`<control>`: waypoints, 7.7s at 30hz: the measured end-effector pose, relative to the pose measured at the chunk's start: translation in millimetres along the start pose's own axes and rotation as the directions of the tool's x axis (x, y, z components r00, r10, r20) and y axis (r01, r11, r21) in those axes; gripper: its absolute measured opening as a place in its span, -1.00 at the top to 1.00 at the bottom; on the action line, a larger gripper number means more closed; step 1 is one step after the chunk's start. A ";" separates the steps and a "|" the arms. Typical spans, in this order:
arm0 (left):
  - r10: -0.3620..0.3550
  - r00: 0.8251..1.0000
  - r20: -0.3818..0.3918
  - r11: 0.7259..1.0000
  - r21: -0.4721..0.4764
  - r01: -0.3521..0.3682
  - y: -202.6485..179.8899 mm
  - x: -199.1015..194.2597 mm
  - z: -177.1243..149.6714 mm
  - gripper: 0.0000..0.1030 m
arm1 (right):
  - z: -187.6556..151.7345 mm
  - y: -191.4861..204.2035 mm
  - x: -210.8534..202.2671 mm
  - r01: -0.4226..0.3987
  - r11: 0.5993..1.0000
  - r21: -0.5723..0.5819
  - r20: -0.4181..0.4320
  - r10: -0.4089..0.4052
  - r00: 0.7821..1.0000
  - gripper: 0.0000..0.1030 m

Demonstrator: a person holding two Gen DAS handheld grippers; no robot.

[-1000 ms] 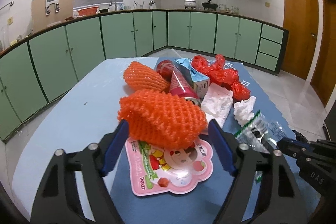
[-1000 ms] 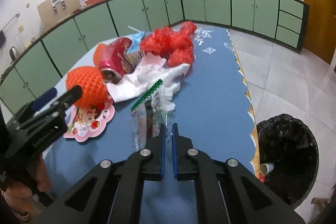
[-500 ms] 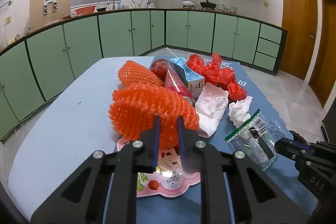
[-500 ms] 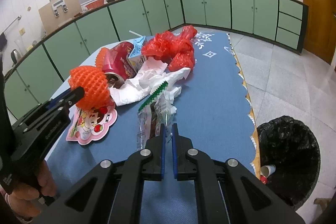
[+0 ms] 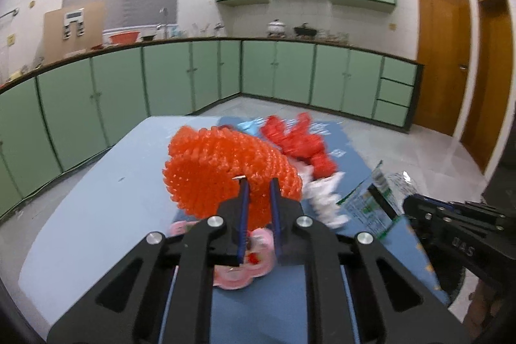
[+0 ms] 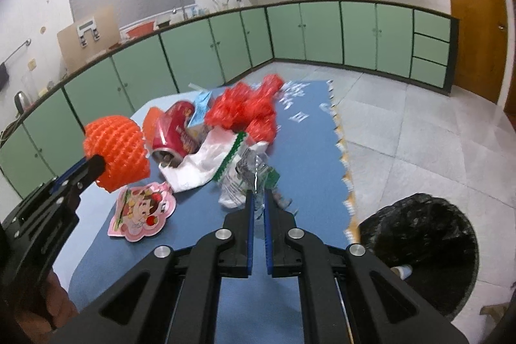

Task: Collect trash
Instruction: 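Carry both items over the bin and open both grippers to drop them, then grasp the white tissue with the right gripper while the left grasps the pink candy card, then carry tissue and candy card over the bin and open both grippers, then move both grippers back to the table and grasp the red plastic bag with the right gripper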

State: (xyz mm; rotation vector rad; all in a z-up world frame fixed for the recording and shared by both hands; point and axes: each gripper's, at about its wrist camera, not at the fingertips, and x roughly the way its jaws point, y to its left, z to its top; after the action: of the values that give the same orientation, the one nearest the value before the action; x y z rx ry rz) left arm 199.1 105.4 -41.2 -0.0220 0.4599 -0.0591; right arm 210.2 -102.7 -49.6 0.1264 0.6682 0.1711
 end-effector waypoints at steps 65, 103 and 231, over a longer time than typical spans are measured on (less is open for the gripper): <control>-0.018 0.982 -0.191 1.000 0.005 0.020 -10.8 7.8 -2.5 -0.26 | 2.4 -81.4 -18.8 0.085 0.990 0.116 0.002 -0.086 0.996 -0.55; -0.032 0.921 -0.388 0.990 -0.141 -0.025 71.0 71.5 -51.8 0.09 | 2.3 20.7 109.3 -0.006 0.999 -0.035 -0.216 -0.002 0.976 0.74; 0.102 0.978 -0.180 0.990 -0.079 -0.118 74.4 102.1 16.4 -0.36 | 60.9 1.5 185.0 0.070 0.997 -0.015 -0.225 -0.072 0.972 0.47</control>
State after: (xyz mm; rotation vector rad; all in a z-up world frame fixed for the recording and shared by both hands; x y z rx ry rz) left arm 301.7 173.4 -74.3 -0.0793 0.6395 0.0695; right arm 390.8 -68.3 -113.8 0.0769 0.8978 0.1198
